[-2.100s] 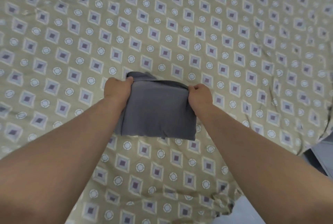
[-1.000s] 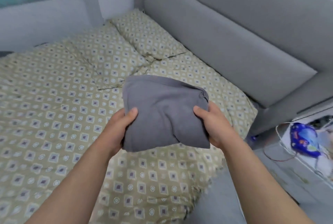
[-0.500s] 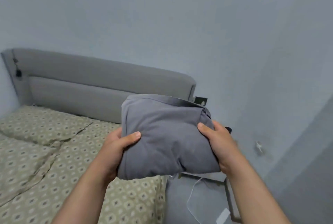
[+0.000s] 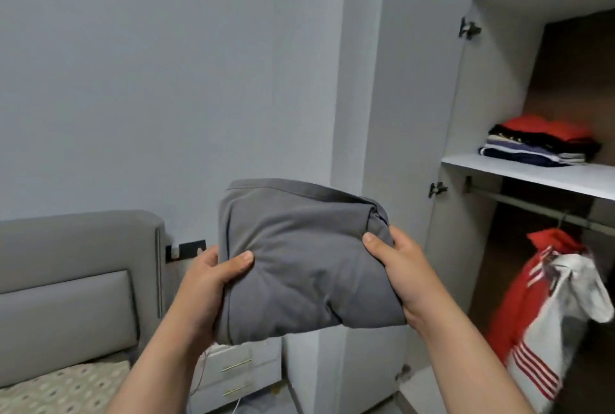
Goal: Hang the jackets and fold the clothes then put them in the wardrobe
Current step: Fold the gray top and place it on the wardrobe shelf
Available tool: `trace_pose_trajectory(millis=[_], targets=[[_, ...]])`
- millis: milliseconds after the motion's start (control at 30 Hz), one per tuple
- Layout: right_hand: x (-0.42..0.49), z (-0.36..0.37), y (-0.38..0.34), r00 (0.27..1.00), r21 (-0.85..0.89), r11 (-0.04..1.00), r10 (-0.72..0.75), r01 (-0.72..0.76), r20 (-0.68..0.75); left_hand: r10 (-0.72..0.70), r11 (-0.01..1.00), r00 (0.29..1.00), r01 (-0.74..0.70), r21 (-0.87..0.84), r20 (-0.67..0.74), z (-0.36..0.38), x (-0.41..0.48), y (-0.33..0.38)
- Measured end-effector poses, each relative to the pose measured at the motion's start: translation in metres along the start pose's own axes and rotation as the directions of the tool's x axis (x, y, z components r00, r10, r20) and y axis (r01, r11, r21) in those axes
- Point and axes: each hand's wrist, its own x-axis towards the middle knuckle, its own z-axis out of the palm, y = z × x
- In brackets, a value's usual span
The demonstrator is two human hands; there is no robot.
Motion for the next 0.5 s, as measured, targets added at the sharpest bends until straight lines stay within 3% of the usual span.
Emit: trace_pose_trajectory(millis=[500], targets=[[0.06,-0.186,-0.018,0.951,-0.148,0.988,-0.091,0.049,-0.294,-0.078,0.996,0.941,0.088,-0.014,0.329,0.196,0.109,-0.083]])
